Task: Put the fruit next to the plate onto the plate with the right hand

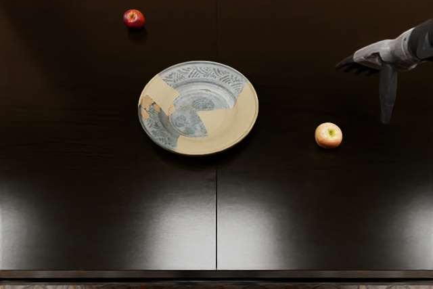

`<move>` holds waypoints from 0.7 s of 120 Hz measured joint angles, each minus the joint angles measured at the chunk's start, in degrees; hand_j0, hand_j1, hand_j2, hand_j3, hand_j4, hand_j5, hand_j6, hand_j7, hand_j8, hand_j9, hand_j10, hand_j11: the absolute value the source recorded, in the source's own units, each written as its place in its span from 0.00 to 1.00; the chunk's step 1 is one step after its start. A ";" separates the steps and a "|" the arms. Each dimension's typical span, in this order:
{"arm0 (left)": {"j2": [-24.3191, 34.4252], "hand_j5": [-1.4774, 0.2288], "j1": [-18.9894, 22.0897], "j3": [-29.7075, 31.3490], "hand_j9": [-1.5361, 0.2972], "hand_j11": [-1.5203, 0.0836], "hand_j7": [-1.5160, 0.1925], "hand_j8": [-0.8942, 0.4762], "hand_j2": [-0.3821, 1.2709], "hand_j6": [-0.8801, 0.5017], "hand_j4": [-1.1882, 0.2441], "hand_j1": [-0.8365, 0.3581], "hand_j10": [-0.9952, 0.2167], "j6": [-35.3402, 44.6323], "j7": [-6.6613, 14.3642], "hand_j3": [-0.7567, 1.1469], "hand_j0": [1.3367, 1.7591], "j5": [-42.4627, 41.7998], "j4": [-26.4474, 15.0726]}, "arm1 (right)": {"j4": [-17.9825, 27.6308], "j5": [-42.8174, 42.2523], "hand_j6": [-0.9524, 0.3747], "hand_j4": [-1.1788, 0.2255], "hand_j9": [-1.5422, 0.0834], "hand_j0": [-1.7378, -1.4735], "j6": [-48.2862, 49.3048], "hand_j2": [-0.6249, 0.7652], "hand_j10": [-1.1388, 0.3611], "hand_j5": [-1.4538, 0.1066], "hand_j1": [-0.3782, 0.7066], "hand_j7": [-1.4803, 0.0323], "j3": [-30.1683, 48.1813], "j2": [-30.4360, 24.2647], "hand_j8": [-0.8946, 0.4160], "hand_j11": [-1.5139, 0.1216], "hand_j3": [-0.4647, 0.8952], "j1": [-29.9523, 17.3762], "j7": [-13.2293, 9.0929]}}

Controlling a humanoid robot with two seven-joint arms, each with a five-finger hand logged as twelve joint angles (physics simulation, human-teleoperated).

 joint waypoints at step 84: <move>0.00 0.86 0.02 0.00 0.83 0.94 0.88 0.65 0.23 0.63 0.82 0.98 0.81 0.00 0.00 0.40 0.76 0.00 0.00 | 23.89 -9.44 0.71 0.84 0.95 0.30 -8.08 0.45 0.76 0.93 0.03 0.98 4.62 -5.40 0.68 0.93 0.34 -5.17 -0.47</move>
